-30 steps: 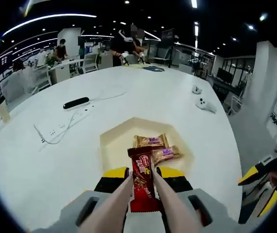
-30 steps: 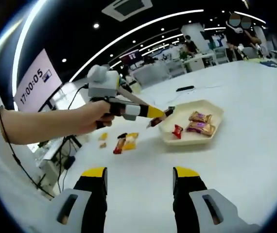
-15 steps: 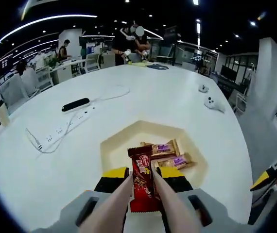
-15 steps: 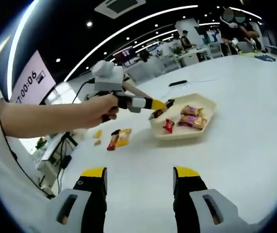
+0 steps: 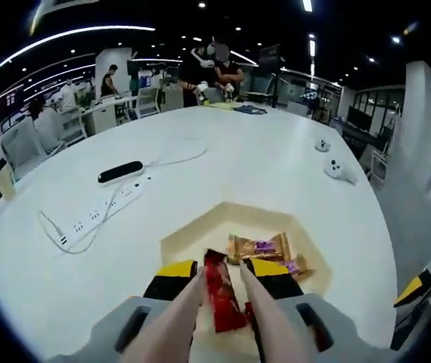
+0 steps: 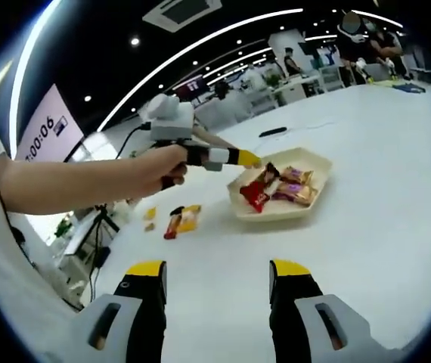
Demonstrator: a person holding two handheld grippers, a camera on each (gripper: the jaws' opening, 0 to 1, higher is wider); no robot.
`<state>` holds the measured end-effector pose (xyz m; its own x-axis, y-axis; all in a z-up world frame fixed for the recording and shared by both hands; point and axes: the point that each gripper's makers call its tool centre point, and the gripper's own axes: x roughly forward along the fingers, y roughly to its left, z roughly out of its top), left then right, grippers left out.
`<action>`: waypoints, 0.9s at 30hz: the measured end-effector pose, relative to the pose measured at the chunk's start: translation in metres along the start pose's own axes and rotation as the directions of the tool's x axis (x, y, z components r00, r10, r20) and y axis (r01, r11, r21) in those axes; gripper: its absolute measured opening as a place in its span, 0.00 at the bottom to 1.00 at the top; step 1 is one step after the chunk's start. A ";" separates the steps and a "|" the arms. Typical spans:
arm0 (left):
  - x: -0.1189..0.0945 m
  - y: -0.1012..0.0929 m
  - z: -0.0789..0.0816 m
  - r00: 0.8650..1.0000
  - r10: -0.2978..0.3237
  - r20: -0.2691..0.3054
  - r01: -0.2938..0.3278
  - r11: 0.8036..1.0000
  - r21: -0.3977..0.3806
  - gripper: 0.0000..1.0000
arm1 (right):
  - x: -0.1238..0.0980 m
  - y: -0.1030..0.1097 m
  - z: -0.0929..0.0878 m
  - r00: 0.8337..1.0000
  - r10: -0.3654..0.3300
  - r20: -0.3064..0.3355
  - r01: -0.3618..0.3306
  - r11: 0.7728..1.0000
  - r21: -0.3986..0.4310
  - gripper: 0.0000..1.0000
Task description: Place the target food into the container with the food tongs after gripping and lifting it, then release it inside without dropping or visibly crushing the food.
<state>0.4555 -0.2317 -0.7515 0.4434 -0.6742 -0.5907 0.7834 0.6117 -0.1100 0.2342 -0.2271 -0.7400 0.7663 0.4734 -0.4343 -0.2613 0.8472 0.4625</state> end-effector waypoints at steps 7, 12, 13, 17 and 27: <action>-0.014 -0.003 0.004 0.999 0.012 0.045 -0.011 1.000 -0.023 0.25 | -0.002 0.005 -0.006 1.000 0.016 -0.017 -0.016 1.000 -0.002 0.55; -0.026 -0.003 0.005 0.997 0.027 0.070 -0.025 0.999 -0.032 0.25 | -0.001 0.010 -0.006 0.999 0.029 -0.021 -0.029 1.000 -0.009 0.55; -0.028 -0.003 0.005 0.997 0.030 0.073 -0.027 0.999 -0.034 0.25 | 0.000 0.011 -0.006 0.999 0.033 -0.022 -0.034 0.999 -0.011 0.55; -0.039 0.000 0.006 0.995 0.046 0.090 -0.043 0.998 -0.045 0.25 | 0.001 0.017 -0.005 0.999 0.045 -0.028 -0.046 0.999 -0.023 0.55; -0.064 0.001 -0.004 0.992 0.079 0.098 -0.078 0.997 -0.011 0.25 | 0.003 0.027 -0.007 0.998 0.059 -0.034 -0.060 0.997 -0.040 0.54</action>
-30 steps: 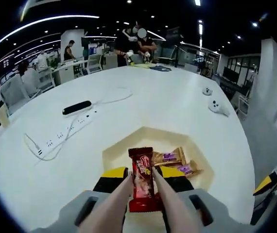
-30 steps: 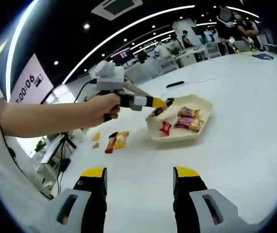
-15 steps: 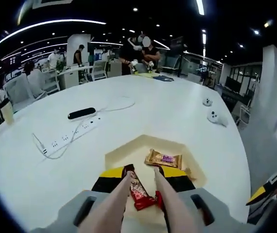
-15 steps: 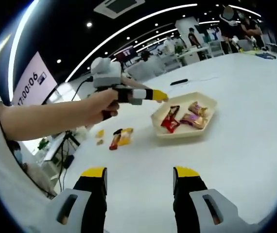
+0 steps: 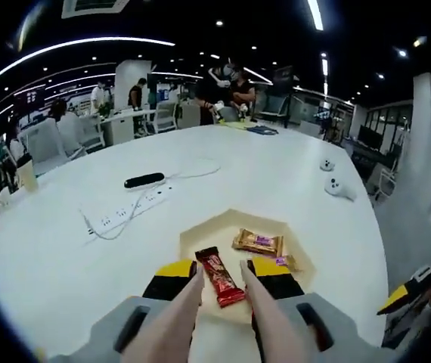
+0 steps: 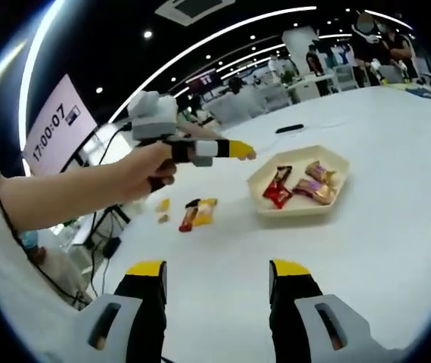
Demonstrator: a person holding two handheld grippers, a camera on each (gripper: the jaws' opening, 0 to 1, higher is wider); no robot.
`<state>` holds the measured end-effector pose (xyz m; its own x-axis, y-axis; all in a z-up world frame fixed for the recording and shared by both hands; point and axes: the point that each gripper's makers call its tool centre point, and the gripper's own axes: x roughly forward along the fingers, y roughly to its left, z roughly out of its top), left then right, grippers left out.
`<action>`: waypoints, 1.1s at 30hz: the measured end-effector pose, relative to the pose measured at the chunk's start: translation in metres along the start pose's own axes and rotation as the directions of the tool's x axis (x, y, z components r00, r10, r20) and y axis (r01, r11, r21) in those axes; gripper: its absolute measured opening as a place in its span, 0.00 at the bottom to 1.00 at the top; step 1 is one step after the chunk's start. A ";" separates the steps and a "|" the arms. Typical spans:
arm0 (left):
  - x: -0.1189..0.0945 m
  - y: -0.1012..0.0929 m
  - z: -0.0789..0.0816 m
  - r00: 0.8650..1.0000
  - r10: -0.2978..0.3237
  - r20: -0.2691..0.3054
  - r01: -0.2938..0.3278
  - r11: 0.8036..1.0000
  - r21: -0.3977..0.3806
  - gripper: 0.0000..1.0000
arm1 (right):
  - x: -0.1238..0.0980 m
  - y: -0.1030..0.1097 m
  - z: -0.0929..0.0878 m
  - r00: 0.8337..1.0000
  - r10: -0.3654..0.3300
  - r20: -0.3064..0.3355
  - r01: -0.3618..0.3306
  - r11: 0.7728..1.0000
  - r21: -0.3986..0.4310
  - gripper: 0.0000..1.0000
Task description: Place the target food into the container with the food tongs after gripping and lifting it, then release it inside without dropping or visibly crushing the food.
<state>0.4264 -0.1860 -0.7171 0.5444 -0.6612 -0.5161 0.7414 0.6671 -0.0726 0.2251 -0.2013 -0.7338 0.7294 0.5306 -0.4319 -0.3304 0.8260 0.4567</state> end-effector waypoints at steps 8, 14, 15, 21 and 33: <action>-0.016 0.010 -0.004 1.000 0.021 0.012 -0.021 1.000 -0.018 0.25 | 0.004 0.012 -0.005 1.000 0.015 -0.002 -0.015 1.000 -0.003 0.54; -0.029 0.018 -0.011 0.999 0.048 0.013 -0.048 0.998 -0.038 0.25 | 0.004 0.016 -0.004 1.000 0.012 0.005 -0.012 1.000 -0.004 0.54; -0.033 0.018 -0.011 0.998 0.053 0.017 -0.052 0.998 -0.042 0.25 | 0.004 0.017 -0.003 1.000 0.013 0.010 -0.013 1.000 -0.006 0.54; -0.050 0.020 -0.016 0.997 0.070 0.032 -0.068 0.996 -0.053 0.25 | 0.005 0.023 -0.004 1.000 0.018 0.009 -0.018 1.000 -0.014 0.54; -0.082 0.033 -0.036 0.991 0.127 0.042 -0.123 0.988 -0.093 0.25 | 0.003 0.039 -0.012 0.999 0.038 -0.014 -0.039 0.998 -0.045 0.54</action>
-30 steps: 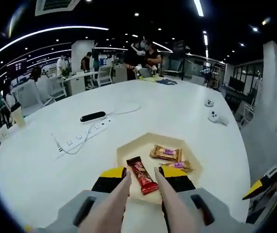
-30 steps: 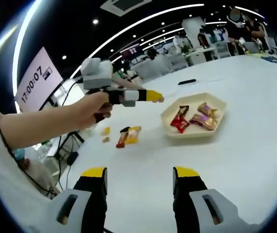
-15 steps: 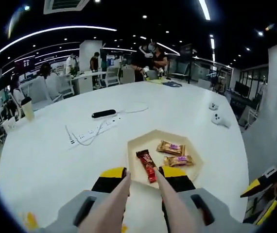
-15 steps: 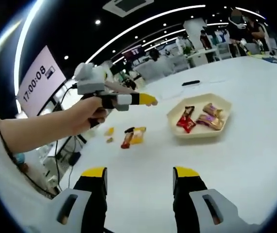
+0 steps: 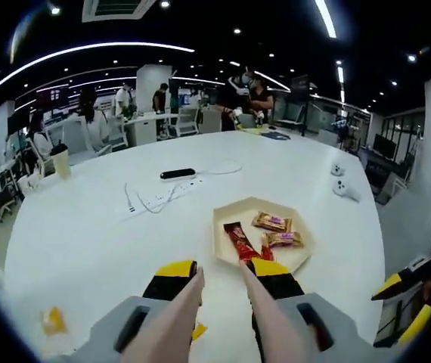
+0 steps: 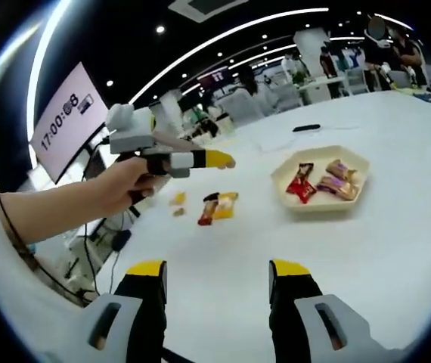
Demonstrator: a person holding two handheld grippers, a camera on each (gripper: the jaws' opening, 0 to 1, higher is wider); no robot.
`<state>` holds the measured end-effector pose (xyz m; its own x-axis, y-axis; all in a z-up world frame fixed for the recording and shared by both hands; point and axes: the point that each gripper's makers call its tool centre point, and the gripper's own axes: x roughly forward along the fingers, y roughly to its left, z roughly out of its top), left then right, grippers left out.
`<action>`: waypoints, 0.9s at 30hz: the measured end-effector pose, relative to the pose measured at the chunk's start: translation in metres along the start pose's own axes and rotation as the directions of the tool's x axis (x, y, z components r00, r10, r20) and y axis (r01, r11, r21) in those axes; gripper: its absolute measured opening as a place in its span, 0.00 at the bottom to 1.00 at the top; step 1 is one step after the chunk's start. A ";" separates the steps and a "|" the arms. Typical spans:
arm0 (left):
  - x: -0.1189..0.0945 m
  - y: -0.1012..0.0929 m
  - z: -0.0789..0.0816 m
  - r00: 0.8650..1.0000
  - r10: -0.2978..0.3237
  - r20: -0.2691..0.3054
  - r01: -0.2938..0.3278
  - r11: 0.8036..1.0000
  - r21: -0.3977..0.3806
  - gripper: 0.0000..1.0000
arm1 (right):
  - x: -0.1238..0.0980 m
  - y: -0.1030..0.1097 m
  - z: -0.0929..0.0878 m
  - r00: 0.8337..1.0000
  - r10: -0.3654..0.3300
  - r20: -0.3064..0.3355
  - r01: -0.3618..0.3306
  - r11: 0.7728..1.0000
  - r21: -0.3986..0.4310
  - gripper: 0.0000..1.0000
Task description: Place the target food into the container with the food tongs after gripping and lifting it, then release it inside without dropping or visibly crushing the food.
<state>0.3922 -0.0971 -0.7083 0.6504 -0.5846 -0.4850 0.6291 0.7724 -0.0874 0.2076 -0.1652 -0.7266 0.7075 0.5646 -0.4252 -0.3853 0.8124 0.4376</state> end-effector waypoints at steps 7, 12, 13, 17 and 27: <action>-0.014 0.012 -0.017 0.999 0.033 -0.008 -0.033 0.999 -0.019 0.25 | 0.001 0.007 -0.006 1.000 0.007 -0.014 -0.007 1.000 -0.005 0.54; -0.023 0.018 -0.021 0.999 0.048 -0.007 -0.048 0.998 -0.027 0.25 | 0.003 0.012 -0.004 1.000 0.015 -0.012 -0.015 1.000 -0.008 0.54; -0.026 0.019 -0.023 0.999 0.054 -0.006 -0.054 0.998 -0.028 0.25 | 0.003 0.013 -0.004 1.000 0.015 -0.014 -0.016 1.000 -0.013 0.54; -0.034 0.025 -0.027 0.998 0.069 -0.005 -0.069 0.997 -0.040 0.25 | 0.004 0.014 -0.002 1.000 0.014 -0.016 -0.015 0.999 -0.034 0.54; -0.060 0.047 -0.045 0.991 0.134 -0.005 -0.134 0.987 -0.092 0.25 | 0.007 0.005 0.016 1.000 -0.007 -0.013 0.006 0.995 -0.095 0.54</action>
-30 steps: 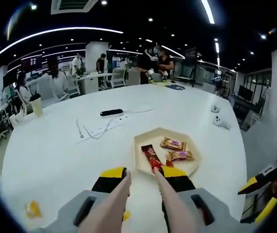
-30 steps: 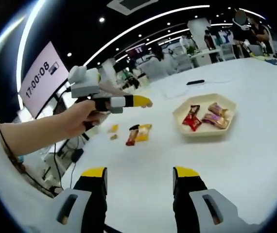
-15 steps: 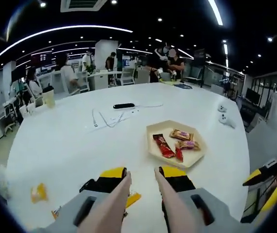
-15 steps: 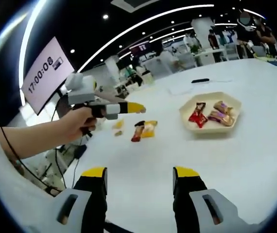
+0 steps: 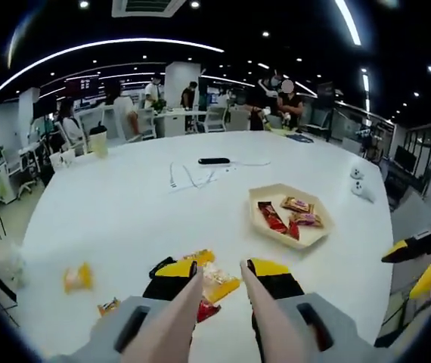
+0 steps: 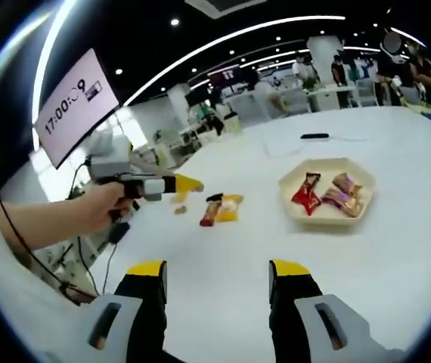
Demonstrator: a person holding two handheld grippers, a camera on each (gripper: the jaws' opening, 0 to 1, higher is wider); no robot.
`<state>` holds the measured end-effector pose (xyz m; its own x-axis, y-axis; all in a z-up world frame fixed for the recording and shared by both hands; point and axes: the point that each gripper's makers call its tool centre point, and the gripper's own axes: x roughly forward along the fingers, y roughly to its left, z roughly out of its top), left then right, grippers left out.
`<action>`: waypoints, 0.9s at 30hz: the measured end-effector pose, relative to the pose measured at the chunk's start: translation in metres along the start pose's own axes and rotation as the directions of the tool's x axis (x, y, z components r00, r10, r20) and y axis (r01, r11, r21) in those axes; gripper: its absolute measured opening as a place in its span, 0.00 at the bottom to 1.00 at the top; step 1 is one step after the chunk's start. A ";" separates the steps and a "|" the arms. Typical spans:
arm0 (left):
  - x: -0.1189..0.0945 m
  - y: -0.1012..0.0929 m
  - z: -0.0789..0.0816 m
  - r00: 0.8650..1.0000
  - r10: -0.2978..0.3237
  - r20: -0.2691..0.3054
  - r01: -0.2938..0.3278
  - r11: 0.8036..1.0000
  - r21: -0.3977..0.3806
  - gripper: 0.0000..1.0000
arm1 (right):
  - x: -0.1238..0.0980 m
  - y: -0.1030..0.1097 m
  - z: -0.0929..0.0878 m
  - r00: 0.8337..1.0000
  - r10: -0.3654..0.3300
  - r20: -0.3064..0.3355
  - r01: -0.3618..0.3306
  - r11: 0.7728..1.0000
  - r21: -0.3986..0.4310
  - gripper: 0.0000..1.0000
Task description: Place the target food into the container with the food tongs after gripping and lifting it, then release it inside without dropping or visibly crushing the food.
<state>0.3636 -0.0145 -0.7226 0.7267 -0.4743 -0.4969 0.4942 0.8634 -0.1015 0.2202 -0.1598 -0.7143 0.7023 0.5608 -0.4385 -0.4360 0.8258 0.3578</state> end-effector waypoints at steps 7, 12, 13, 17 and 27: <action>-0.006 0.006 -0.006 0.999 0.035 -0.005 -0.035 0.999 0.013 0.26 | 0.002 0.004 0.012 1.000 0.015 0.001 -0.015 1.000 -0.021 0.54; -0.010 0.008 -0.012 0.999 0.046 0.003 -0.046 0.999 -0.015 0.26 | 0.004 0.006 0.008 1.000 0.015 -0.022 -0.017 0.998 -0.062 0.54; -0.011 0.009 -0.014 0.999 0.048 0.002 -0.048 0.999 -0.021 0.26 | 0.004 0.006 0.007 1.000 0.015 -0.026 -0.017 0.998 -0.062 0.54; -0.007 0.013 -0.028 0.998 0.052 -0.021 -0.053 0.998 -0.046 0.26 | 0.008 0.008 0.000 0.998 0.020 -0.054 -0.024 0.997 -0.080 0.54; -0.010 0.008 -0.042 0.998 0.042 -0.044 -0.045 0.998 -0.054 0.26 | 0.019 0.014 0.001 0.995 0.019 -0.100 -0.040 0.977 -0.211 0.54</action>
<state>0.3408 0.0045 -0.7547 0.7252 -0.4294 -0.5382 0.4345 0.8918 -0.1260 0.2284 -0.1381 -0.7164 0.6340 0.5796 -0.5119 -0.5727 0.7968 0.1928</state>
